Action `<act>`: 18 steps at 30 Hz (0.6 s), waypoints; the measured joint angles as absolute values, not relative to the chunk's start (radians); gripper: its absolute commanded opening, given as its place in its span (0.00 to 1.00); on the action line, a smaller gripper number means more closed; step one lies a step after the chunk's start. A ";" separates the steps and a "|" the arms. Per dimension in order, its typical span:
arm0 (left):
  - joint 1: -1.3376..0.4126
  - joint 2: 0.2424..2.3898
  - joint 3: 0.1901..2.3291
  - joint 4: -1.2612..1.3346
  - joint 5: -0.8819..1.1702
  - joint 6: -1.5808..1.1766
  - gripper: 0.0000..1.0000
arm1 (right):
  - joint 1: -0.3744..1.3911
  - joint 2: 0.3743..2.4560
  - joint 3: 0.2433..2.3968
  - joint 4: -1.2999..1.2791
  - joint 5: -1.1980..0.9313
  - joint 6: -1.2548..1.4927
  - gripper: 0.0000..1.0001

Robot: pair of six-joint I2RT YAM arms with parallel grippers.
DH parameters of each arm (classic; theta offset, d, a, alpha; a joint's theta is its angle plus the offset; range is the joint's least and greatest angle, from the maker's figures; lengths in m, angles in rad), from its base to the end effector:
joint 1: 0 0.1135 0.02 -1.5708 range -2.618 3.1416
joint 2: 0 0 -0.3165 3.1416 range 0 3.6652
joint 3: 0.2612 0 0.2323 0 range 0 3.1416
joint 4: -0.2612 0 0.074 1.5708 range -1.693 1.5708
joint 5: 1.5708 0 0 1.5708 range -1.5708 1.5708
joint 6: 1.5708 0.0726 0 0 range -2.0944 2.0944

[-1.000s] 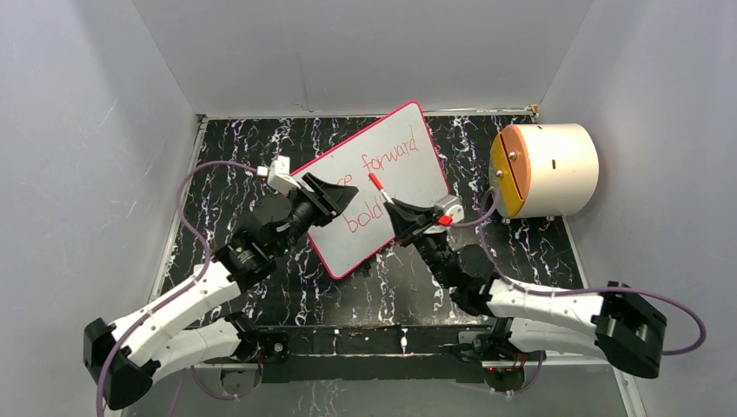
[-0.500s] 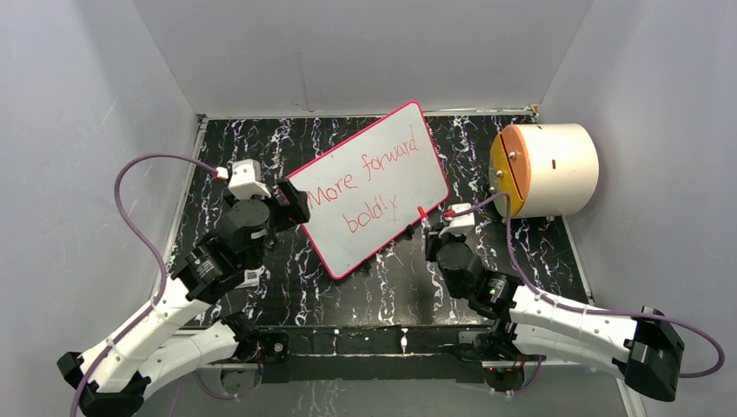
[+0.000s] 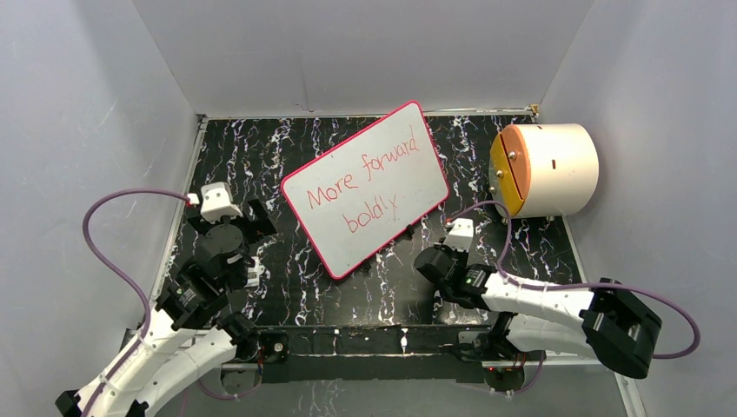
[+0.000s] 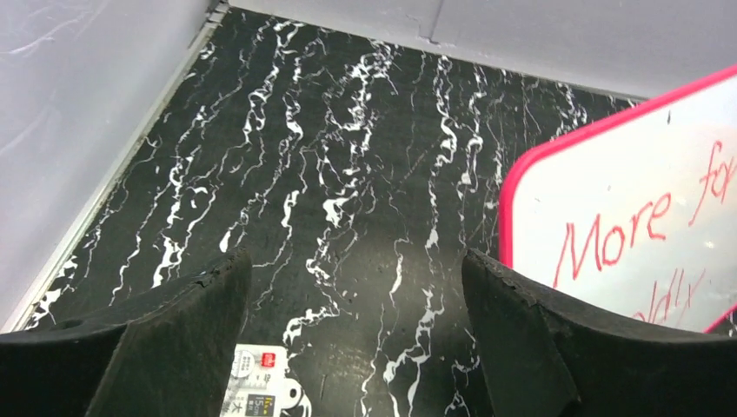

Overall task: Write a sentence on the whiteboard
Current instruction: Place the whiteboard marker at the center of the board.

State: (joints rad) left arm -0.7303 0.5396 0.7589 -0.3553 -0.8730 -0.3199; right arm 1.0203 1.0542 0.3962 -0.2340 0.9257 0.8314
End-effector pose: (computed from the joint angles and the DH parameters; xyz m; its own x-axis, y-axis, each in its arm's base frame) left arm 0.0922 -0.0079 0.3671 -0.0528 -0.2239 -0.9732 -0.1618 0.9636 -0.2129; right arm 0.1288 0.0990 0.2073 -0.4591 0.1013 -0.8826 0.1324 0.9902 0.0448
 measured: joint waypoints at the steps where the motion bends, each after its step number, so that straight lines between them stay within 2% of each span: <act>1: -0.720 0.534 0.757 -0.353 -0.873 -0.315 0.87 | 1.020 1.068 0.397 -0.232 0.925 0.845 0.38; 5: -0.643 0.501 0.738 -0.337 -0.853 -0.306 0.88 | 1.020 1.099 0.397 -0.241 0.897 0.884 0.56; 10: -0.570 0.482 0.719 -0.337 -0.796 -0.314 0.88 | 1.020 1.068 0.416 -0.291 0.887 0.892 0.71; 15: -0.570 0.460 0.722 -0.344 -0.735 -0.315 0.89 | 1.020 0.943 0.505 -0.392 0.912 0.845 0.93; 18: -0.570 0.428 0.734 -0.355 -0.704 -0.314 0.89 | 1.020 0.859 0.573 -0.440 0.937 0.778 0.99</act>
State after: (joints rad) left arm -0.5701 0.4278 0.7338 -0.3546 -0.7040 -0.3141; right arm 1.0203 0.8589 0.5732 -0.4397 0.9375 0.7776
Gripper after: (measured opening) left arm 0.891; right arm 0.944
